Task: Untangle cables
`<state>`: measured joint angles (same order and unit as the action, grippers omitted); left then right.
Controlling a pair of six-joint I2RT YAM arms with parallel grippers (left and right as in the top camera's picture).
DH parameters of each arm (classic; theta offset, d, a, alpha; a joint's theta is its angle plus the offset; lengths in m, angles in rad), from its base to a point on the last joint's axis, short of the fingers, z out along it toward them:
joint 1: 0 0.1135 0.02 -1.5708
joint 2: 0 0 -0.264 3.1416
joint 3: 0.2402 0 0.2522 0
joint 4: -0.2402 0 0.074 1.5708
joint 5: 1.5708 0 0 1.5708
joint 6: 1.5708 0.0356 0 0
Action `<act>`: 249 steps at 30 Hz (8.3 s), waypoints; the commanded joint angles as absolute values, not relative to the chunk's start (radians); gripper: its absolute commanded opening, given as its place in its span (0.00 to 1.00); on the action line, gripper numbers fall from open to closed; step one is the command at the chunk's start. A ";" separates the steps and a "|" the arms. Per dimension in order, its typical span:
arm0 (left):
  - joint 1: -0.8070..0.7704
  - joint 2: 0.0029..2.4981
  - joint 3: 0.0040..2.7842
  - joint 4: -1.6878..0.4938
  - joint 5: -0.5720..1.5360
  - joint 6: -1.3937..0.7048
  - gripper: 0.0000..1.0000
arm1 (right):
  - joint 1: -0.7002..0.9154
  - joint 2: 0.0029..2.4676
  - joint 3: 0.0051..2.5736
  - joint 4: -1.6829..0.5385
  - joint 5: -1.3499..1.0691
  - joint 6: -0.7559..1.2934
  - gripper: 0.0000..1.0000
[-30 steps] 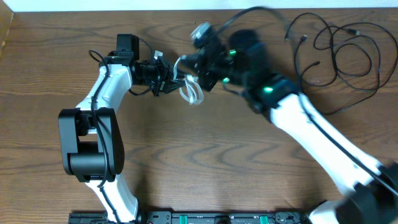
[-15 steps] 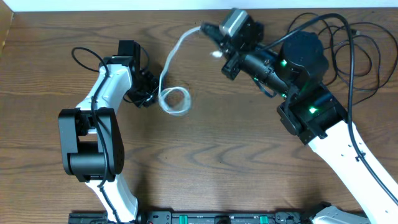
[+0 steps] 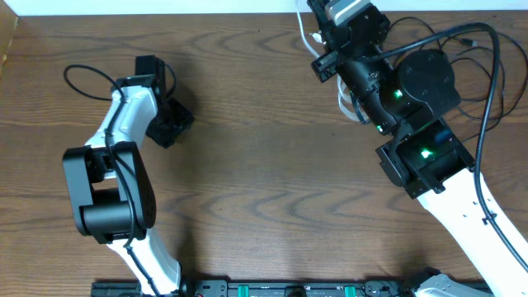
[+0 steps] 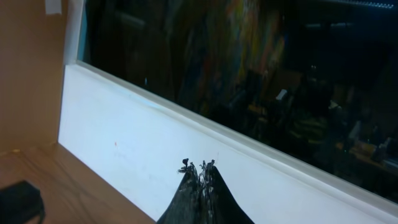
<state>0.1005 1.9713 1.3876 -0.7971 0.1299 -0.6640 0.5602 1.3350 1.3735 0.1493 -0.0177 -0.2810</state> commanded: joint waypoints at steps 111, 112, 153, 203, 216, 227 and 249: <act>0.146 1.982 1.385 -0.803 0.157 -0.648 0.59 | -0.354 2.207 1.377 -0.659 -0.421 0.519 0.12; 0.146 1.982 1.385 -0.803 0.157 -0.648 0.59 | -0.362 2.208 1.377 -0.668 -0.437 0.518 0.08; 0.146 1.982 1.380 -0.810 0.119 -0.648 0.98 | 0.040 2.093 1.400 -0.606 -0.326 0.088 0.99; 0.146 1.982 1.380 -0.810 0.119 -0.648 0.98 | 0.051 2.093 1.400 -0.550 -0.253 0.092 0.99; 0.146 1.982 1.380 -0.810 0.119 -0.648 0.98 | 0.051 2.093 1.400 -0.550 -0.253 0.092 0.99; 0.146 1.982 1.380 -0.810 0.119 -0.648 0.98 | 0.050 2.093 1.400 -0.550 -0.252 0.092 0.99; 0.146 1.982 1.380 -0.810 0.119 -0.648 0.98 | 0.062 1.453 1.400 -0.566 -0.253 0.092 0.99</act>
